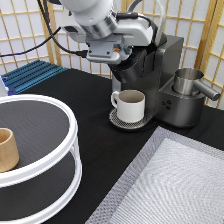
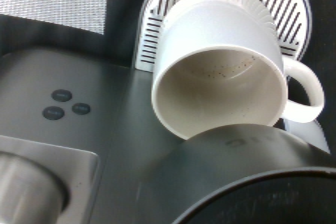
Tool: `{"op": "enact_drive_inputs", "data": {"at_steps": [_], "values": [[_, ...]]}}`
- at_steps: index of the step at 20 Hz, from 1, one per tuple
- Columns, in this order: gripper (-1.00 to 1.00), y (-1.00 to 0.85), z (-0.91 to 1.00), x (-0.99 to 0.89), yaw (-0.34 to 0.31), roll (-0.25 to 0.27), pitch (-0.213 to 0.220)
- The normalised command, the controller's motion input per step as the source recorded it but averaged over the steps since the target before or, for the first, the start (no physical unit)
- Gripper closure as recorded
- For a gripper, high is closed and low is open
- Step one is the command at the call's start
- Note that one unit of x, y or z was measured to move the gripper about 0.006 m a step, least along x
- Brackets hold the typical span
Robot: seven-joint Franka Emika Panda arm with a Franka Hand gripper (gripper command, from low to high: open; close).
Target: Make coffee
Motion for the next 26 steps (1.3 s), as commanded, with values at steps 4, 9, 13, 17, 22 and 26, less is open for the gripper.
{"op": "enact_drive_inputs", "data": {"at_steps": [4,9,13,17,22,26], "values": [[1.00,0.26,0.01,-0.23,-0.068,0.013,0.000],[1.00,0.06,0.21,-0.26,-0.078,0.021,0.000],[1.00,0.01,0.27,-0.33,-0.090,0.018,0.000],[1.00,0.15,0.05,-0.41,-0.081,0.012,-0.005],[1.00,0.24,-0.02,-0.46,-0.034,0.020,0.000],[1.00,0.34,0.02,-0.50,-0.001,0.005,-0.014]]}}
